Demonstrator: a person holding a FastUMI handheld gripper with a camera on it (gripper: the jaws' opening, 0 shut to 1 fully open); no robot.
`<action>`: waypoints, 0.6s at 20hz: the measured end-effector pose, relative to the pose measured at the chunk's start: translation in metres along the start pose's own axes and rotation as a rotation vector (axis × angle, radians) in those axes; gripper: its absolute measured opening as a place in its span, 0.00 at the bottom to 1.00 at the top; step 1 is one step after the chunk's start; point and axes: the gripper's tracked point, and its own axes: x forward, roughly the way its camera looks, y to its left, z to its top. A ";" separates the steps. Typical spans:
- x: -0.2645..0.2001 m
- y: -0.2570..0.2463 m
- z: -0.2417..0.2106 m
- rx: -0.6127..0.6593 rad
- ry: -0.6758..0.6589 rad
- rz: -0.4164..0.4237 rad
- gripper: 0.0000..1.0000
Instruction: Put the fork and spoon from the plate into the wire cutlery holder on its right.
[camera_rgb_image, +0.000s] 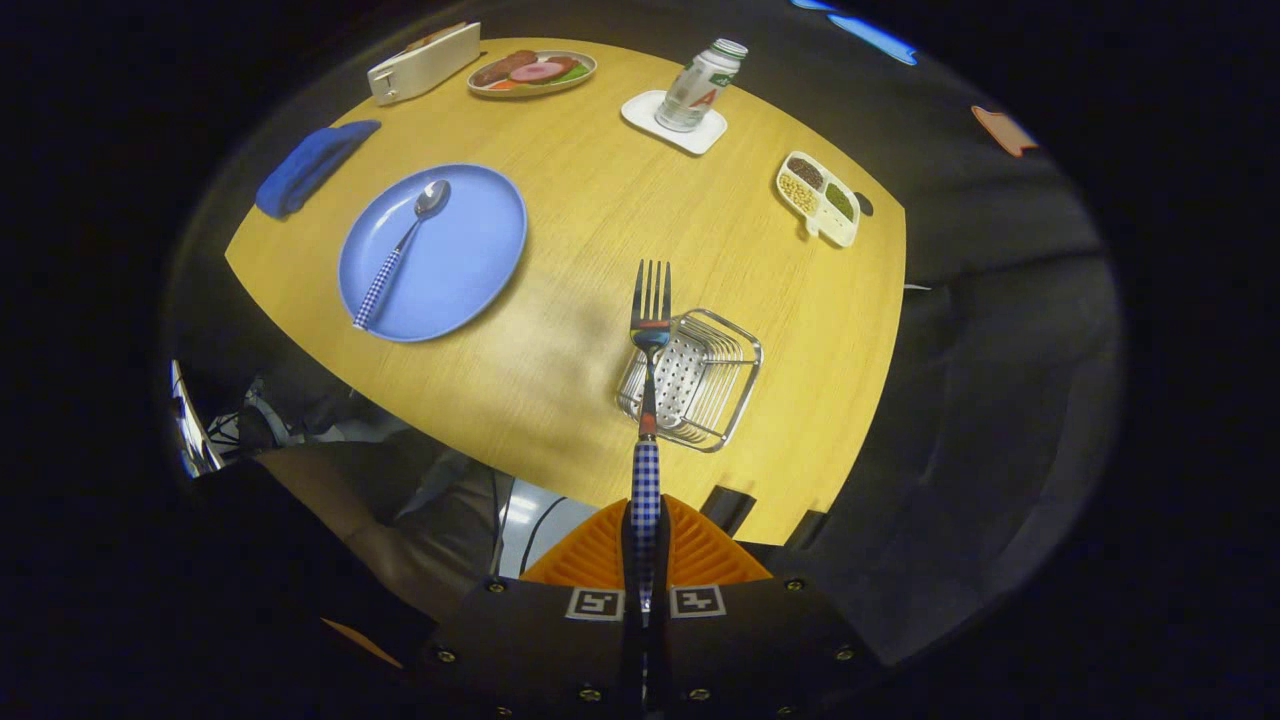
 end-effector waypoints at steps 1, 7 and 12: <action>0.002 -0.006 -0.006 -0.007 0.028 -0.001 0.02; 0.023 -0.026 -0.023 -0.060 0.158 0.005 0.02; 0.044 -0.036 -0.022 -0.124 0.265 0.007 0.02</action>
